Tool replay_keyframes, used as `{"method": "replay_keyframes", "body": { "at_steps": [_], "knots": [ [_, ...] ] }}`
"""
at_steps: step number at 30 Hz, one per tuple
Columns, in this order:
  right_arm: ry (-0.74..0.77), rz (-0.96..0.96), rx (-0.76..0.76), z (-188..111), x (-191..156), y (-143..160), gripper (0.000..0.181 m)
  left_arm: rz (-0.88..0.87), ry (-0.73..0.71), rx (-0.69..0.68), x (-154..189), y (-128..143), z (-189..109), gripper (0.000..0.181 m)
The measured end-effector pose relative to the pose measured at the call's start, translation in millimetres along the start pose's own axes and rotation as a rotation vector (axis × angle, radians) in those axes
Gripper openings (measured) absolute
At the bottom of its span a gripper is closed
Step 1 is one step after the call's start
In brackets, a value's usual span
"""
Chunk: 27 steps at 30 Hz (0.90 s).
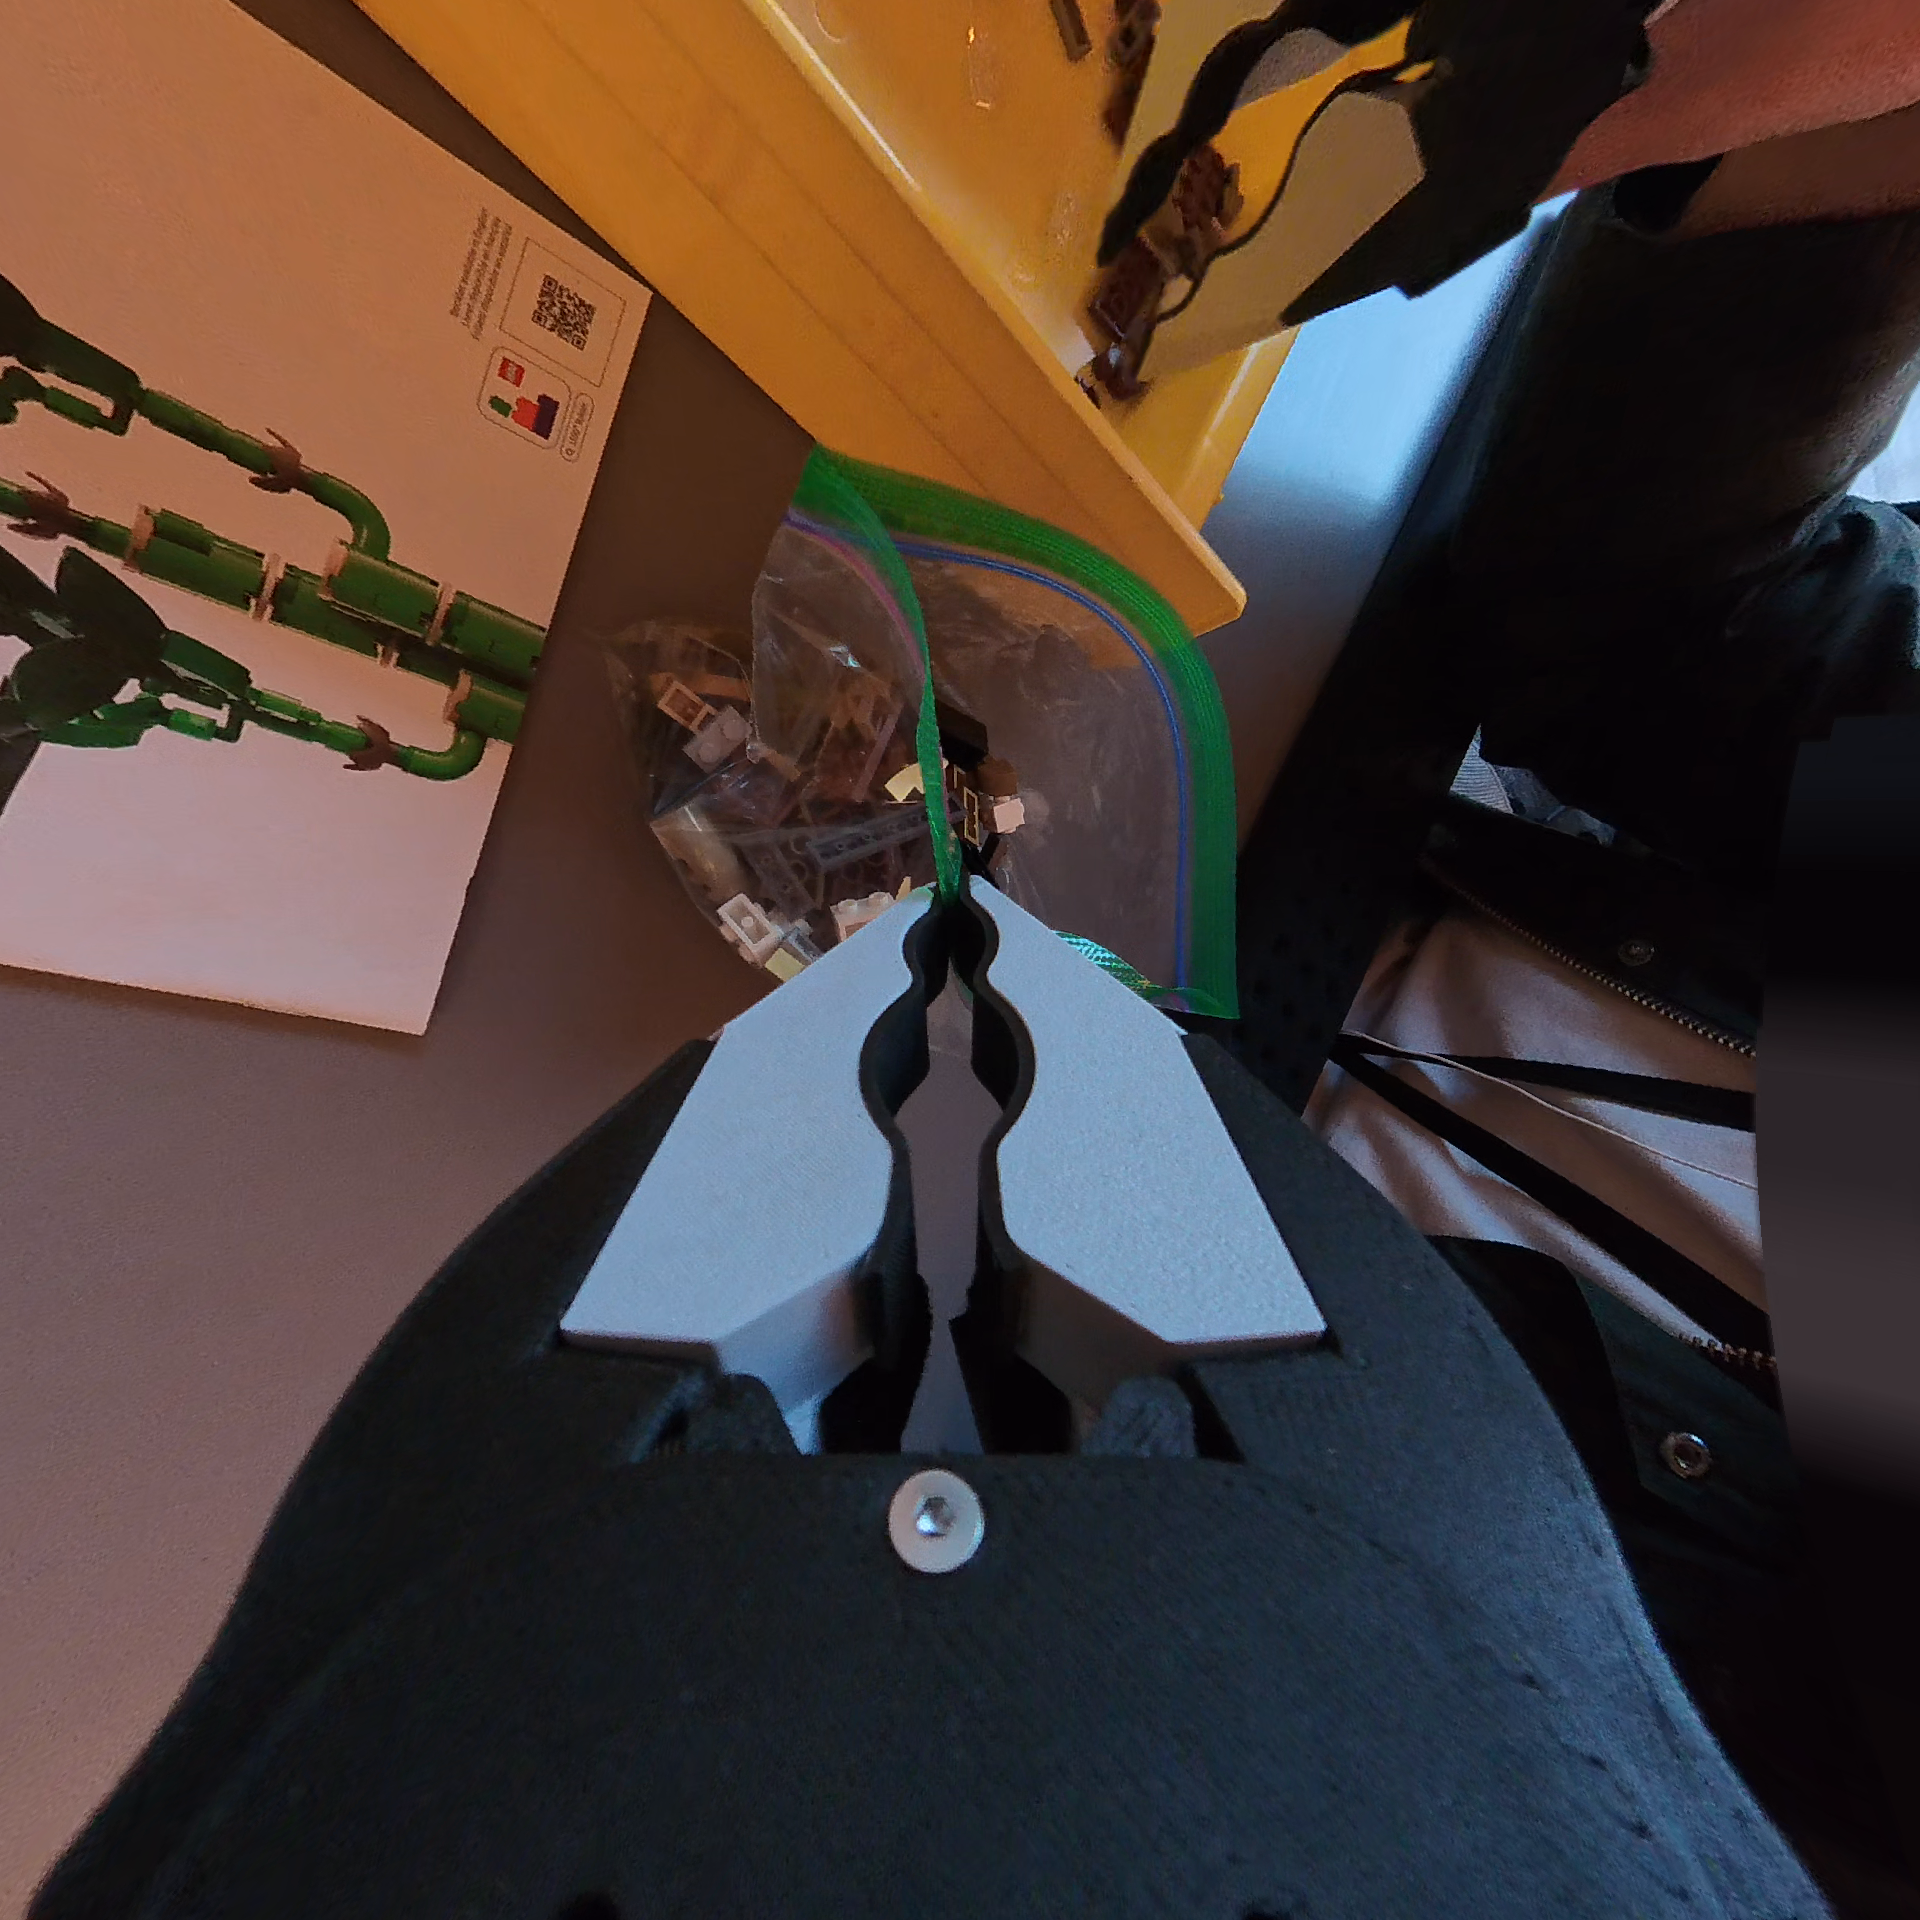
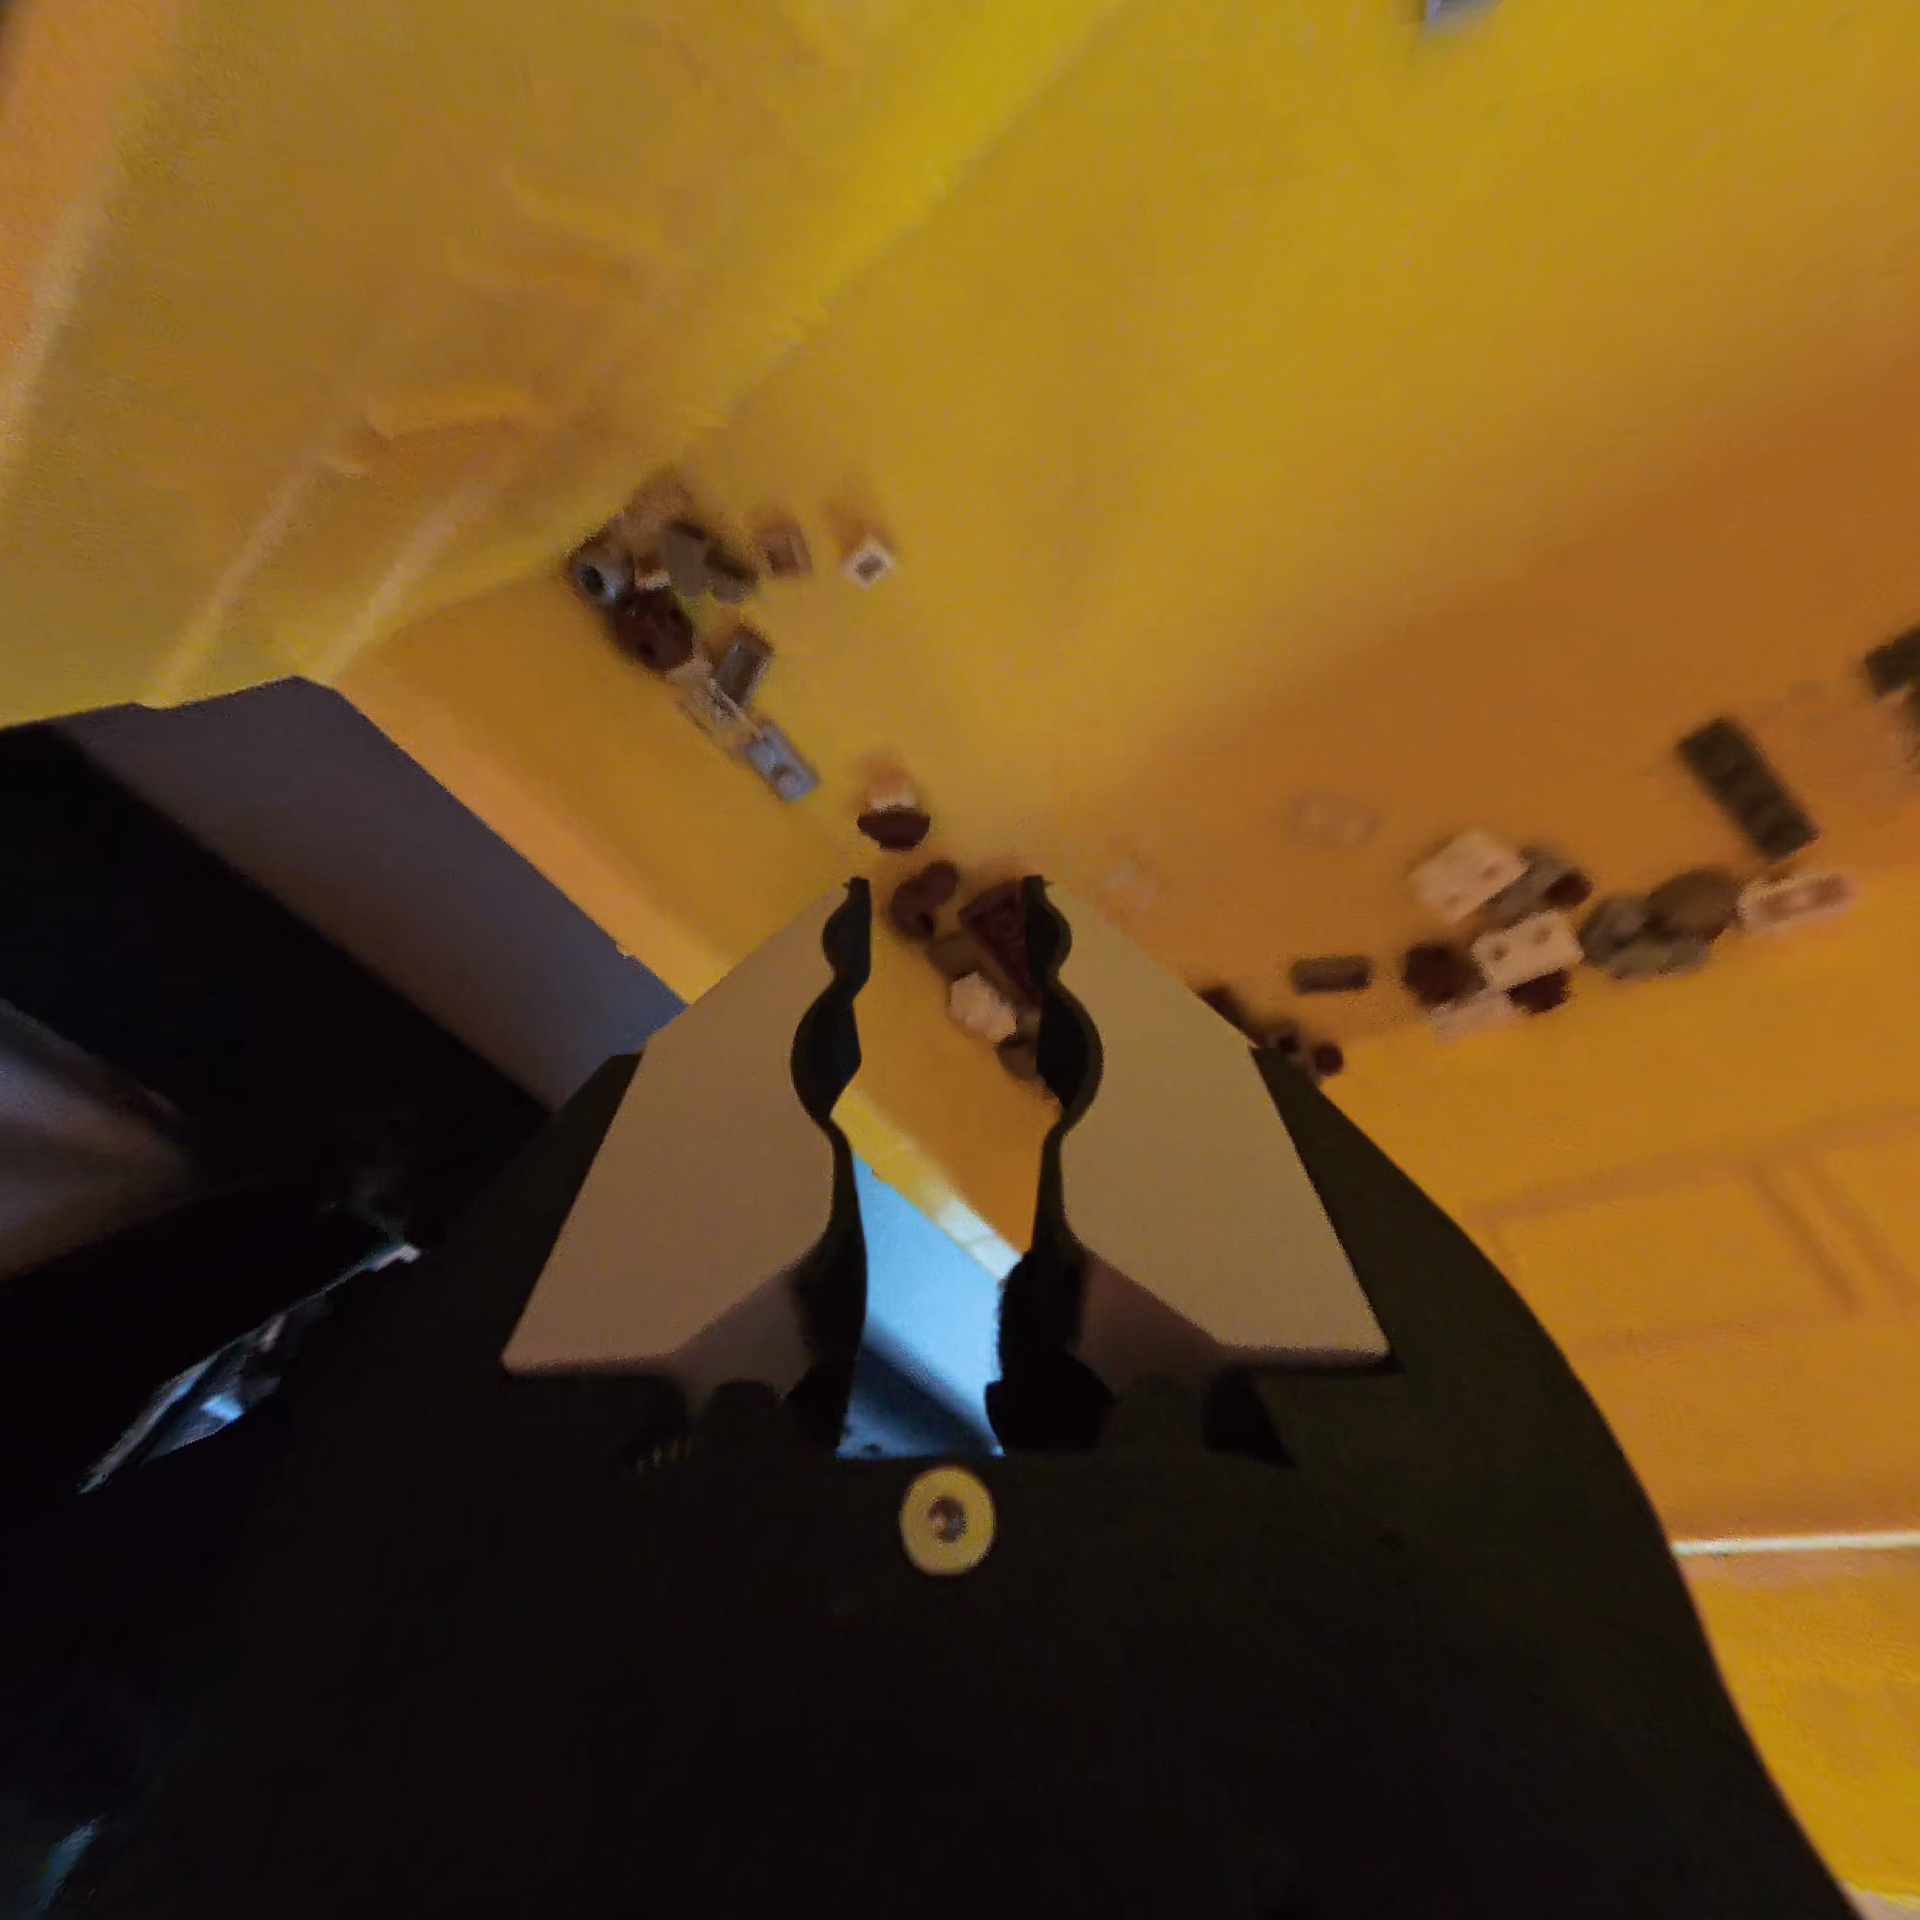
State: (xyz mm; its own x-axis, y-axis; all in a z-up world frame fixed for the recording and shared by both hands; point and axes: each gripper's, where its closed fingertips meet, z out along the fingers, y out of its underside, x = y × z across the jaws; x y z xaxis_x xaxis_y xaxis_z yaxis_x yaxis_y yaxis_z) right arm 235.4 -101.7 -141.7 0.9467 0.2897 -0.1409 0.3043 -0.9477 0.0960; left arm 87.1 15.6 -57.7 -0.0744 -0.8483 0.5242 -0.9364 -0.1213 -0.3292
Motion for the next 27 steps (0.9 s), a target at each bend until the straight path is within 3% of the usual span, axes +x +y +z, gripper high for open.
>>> {"method": "replay_keyframes", "body": {
  "at_steps": [11,16,18,22,27],
  "knots": [
    [0.103,-0.016,-0.245,24,19,35,0.035,-0.001,0.001,-0.004,0,1,0,0.000],
    [0.111,-0.085,-0.267,24,13,33,0.015,0.003,0.001,-0.010,1,1,2,0.000],
    [0.123,-0.079,-0.265,22,17,34,0.015,0.002,0.000,-0.009,1,1,2,0.000],
    [0.134,-0.063,-0.147,4,21,26,0.015,0.002,0.000,-0.004,1,1,1,0.000],
    [0.166,-0.169,0.229,-53,0,-19,0.015,0.005,0.001,-0.009,2,1,3,0.000]
  ]
}}
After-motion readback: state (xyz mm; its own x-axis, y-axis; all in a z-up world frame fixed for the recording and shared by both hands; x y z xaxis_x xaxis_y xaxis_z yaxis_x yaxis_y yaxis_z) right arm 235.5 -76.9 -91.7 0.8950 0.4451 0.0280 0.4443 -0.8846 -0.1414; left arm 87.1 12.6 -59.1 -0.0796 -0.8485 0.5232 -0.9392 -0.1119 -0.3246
